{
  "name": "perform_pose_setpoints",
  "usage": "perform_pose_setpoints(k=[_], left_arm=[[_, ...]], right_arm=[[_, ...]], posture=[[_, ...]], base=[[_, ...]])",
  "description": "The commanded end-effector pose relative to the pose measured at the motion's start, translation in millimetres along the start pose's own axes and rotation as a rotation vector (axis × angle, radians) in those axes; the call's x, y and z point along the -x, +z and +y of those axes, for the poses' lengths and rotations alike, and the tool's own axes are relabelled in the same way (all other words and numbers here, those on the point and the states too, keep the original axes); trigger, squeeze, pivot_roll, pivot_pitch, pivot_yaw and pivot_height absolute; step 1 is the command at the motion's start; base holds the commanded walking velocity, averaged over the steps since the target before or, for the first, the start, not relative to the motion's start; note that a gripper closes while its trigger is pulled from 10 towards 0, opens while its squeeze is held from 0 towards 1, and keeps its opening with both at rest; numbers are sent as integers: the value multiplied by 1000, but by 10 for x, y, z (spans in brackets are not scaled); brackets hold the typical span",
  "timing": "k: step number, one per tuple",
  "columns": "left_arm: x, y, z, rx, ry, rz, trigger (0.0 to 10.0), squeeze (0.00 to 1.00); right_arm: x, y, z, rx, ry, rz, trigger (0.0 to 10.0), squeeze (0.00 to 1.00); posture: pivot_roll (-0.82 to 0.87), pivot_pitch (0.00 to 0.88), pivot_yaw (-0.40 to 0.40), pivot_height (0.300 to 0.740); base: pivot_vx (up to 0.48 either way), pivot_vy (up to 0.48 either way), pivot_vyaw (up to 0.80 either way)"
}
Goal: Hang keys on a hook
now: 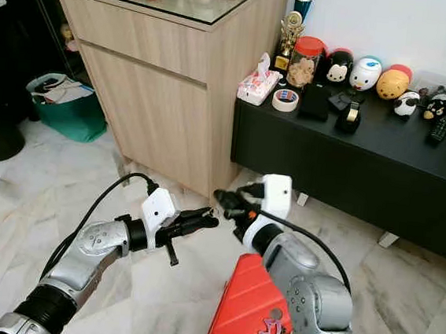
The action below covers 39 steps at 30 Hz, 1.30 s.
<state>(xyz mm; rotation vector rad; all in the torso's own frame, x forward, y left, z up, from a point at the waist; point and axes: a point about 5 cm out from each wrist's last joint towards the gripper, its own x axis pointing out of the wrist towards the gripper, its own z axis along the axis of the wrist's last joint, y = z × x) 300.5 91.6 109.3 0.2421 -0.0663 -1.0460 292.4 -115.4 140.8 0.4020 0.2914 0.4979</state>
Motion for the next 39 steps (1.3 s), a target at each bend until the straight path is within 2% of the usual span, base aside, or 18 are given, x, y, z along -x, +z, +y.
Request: perform_pose_setpoints(k=[1,8,9,17,22,23,24,25,26,27,29,30,33,34,35,36,37,39], left_arm=[[7,-12,6,2,-12,9,0,0],[26,-26,21,2,-10,22,0,0],[69,-56,37,3,4,38,0,0],[280,-187,85,13,75,99,0,0],[340,-249,94,29,115,114,0,0],[364,-282,110,48,153,120,1725,0],[364,-282,110,48,153,120,1725,0],[398,-338,130,77,202,132,9020,0],[412,-360,137,86,219,139,9020,0],[428,-387,145,95,241,144,10000,0],[509,-500,184,129,359,159,10000,0],[509,-500,184,129,359,159,10000,0],[655,-678,237,220,537,191,10000,0],[655,-678,237,220,537,191,10000,0],[819,-885,200,311,659,255,10000,0],[819,-885,200,311,659,255,10000,0],[1003,-1105,116,366,781,370,10000,0],[1095,-1202,67,390,845,427,10000,0]], right_arm=[[-10,69,-31,-24,-19,-43,10000,0],[-12,164,-114,-75,-52,-120,10000,0],[-11,119,-222,-84,-115,-108,10000,0],[67,-211,-665,-123,-345,-33,10000,0],[97,-437,-781,-83,-400,44,10000,0],[97,-524,-820,-75,-416,62,10000,0],[97,-524,-820,-75,-416,62,10000,0],[107,-624,-868,-59,-439,89,10000,0],[111,-658,-886,-47,-446,100,10000,0],[117,-702,-907,-12,-455,122,10000,0],[142,-892,-972,28,-471,181,10000,0],[142,-892,-972,28,-471,181,10000,0],[198,-1100,-1053,16,-501,232,10000,0],[198,-1100,-1053,16,-501,232,10000,0],[268,-1254,-1120,29,-542,272,10000,0],[268,-1254,-1120,29,-542,272,10000,0],[346,-1387,-1165,63,-578,310,10000,0],[386,-1448,-1180,85,-589,329,10000,0]], posture=[[12,105,23,740],[12,105,23,740],[12,105,23,740],[20,105,22,740],[22,104,20,740],[22,104,20,740],[22,104,20,740],[22,104,20,740],[22,104,20,740],[22,104,20,740],[20,101,24,740],[20,101,24,740],[16,98,23,740],[16,98,23,740],[3,83,20,740],[3,83,20,740],[3,77,21,740],[5,73,24,740]], base=[[0,0,0],[0,0,0],[0,0,0],[0,0,0],[0,0,0],[0,0,0],[0,0,0],[0,0,0],[0,0,0],[0,0,0],[0,0,0],[0,0,0],[0,0,0],[0,0,0],[0,0,0],[0,0,0],[0,0,0],[0,0,0]])
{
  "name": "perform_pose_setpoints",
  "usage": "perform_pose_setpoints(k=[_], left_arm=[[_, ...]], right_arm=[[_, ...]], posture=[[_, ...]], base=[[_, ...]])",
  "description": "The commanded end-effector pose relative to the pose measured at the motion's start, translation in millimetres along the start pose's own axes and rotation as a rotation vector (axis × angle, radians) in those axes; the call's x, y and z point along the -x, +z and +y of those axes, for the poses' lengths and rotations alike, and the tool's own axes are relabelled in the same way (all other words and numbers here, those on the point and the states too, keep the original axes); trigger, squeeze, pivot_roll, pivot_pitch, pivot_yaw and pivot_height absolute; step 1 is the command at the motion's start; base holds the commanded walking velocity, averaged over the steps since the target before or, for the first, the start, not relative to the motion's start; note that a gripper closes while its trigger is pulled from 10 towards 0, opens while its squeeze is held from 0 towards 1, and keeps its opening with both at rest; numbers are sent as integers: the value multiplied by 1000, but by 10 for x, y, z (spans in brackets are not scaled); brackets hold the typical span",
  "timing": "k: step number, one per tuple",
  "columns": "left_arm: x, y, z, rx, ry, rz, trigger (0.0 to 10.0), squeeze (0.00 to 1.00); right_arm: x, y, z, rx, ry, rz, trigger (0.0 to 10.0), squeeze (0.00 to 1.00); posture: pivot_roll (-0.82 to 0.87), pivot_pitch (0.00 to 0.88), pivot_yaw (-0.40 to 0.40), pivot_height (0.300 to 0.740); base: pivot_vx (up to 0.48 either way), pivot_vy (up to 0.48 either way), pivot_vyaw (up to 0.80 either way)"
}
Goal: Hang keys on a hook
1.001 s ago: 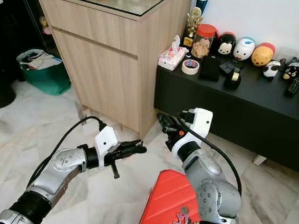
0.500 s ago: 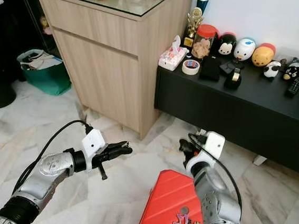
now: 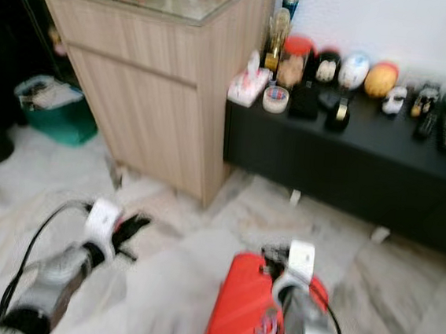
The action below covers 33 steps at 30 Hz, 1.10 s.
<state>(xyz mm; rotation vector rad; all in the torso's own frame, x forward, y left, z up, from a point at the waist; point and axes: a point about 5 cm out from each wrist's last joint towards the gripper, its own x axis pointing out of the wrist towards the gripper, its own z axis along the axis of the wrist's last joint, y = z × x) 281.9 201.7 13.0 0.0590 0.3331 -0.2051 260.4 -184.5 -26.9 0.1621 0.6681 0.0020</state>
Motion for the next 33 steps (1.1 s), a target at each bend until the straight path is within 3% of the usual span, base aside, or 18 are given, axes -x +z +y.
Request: perform_pose_setpoints(k=[1,3,4,10,17,33], left_arm=[[124,-285,101,88,129,109,10000,0],[183,-396,142,108,182,158,10000,0],[269,-544,160,99,220,226,10000,0],[589,-1013,96,127,284,430,10000,0],[865,-1320,-3,165,343,549,10000,0],[772,-1278,-106,129,254,542,10000,0]], right_arm=[[21,-136,-39,28,-20,20,10000,0],[28,-192,-42,24,-25,29,10000,0],[41,-268,-40,27,-33,45,10000,0],[94,-502,-46,37,-82,104,10000,0],[177,-726,-93,54,-111,171,10000,0],[295,-922,-224,24,-116,225,10000,0]], posture=[[4,71,24,740],[0,66,25,740],[-4,62,28,740],[-18,45,23,740],[-30,1,25,740],[-43,0,30,740]], base=[[0,0,0],[0,0,0],[0,0,0],[0,0,0],[0,0,0],[-79,0,0]])
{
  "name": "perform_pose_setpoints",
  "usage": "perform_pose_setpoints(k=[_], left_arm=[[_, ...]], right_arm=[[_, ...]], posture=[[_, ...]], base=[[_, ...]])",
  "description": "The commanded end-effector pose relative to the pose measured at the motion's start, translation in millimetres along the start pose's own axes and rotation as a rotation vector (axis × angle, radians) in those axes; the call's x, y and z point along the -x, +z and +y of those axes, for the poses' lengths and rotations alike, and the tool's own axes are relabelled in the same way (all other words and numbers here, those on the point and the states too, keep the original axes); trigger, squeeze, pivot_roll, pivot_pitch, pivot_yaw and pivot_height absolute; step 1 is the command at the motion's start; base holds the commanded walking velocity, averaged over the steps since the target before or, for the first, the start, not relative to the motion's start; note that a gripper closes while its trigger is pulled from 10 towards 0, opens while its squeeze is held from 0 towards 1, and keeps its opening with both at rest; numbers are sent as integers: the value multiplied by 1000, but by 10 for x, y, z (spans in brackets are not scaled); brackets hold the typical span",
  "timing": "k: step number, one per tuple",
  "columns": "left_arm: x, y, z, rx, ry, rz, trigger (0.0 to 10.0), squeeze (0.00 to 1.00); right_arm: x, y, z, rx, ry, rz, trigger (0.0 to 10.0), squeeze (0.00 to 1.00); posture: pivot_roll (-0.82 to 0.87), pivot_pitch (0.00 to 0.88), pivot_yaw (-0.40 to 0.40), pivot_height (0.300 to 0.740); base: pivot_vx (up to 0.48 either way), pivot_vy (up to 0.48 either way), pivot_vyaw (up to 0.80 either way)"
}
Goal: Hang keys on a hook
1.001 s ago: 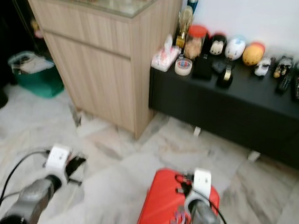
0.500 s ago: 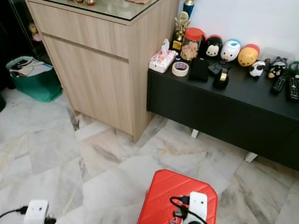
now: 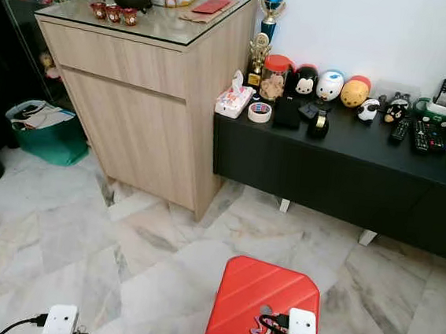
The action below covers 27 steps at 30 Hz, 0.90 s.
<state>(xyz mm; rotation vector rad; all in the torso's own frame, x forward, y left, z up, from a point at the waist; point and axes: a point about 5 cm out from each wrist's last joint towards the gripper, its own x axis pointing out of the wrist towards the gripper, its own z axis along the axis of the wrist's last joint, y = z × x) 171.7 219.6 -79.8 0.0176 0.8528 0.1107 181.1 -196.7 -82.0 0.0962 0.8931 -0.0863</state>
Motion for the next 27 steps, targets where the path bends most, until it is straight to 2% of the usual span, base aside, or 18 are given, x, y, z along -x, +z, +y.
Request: perform_pose_setpoints(k=[1,12,27], left_arm=[[10,-50,-19,-14,-12,19,10000,0],[42,-181,-60,-3,-13,63,10000,0],[45,-191,-54,4,-16,68,10000,0]], right_arm=[[0,-23,31,-2,4,6,10000,0],[5,-59,53,-11,6,16,10000,0],[4,-35,15,-49,-14,5,10000,0]], posture=[[-43,0,30,740],[-40,0,27,740],[-28,0,20,740]], base=[[-259,0,0],[-261,0,0],[-257,0,0]])
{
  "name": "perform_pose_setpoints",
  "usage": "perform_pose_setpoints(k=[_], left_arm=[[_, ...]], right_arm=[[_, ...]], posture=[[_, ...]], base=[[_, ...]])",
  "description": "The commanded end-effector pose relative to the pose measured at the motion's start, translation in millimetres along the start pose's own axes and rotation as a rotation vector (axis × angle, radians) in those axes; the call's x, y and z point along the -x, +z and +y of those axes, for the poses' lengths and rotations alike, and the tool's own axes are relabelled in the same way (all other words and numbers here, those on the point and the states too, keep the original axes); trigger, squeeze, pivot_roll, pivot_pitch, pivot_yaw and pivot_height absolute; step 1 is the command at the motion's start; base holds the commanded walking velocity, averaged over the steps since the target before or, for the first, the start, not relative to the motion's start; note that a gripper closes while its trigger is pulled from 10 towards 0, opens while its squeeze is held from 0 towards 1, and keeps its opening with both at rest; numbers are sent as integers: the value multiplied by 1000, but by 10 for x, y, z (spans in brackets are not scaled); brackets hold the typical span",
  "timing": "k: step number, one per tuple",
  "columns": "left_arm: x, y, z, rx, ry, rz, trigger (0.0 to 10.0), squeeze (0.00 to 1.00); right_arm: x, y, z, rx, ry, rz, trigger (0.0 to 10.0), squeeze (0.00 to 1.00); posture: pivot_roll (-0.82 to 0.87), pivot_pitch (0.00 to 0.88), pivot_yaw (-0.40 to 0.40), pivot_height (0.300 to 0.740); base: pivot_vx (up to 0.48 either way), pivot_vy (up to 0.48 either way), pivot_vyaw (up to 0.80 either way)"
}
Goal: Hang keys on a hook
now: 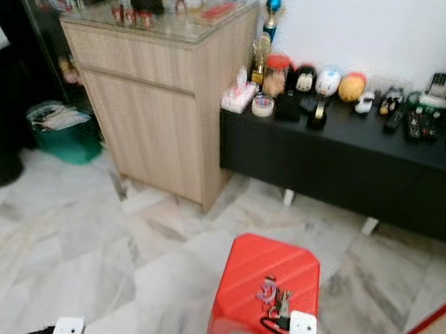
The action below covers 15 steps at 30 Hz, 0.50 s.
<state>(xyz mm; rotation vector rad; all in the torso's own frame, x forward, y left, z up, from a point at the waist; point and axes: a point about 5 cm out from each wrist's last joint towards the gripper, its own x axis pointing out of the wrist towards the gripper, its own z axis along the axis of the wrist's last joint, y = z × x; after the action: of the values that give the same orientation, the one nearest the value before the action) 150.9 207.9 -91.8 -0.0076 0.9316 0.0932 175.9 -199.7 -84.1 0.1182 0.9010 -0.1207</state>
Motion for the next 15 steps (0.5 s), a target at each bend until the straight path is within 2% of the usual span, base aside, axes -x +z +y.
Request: perform_pose_setpoints(k=[1,15], left_arm=[[-7,50,50,-6,8,-11,10000,0],[1,9,36,-1,-4,0,10000,0]], right_arm=[[-10,14,50,-15,6,-2,10000,0],[-14,15,57,-23,2,7,10000,0]], posture=[[-28,0,20,740],[-27,0,16,740]], base=[[-255,0,0],[-247,0,0]])
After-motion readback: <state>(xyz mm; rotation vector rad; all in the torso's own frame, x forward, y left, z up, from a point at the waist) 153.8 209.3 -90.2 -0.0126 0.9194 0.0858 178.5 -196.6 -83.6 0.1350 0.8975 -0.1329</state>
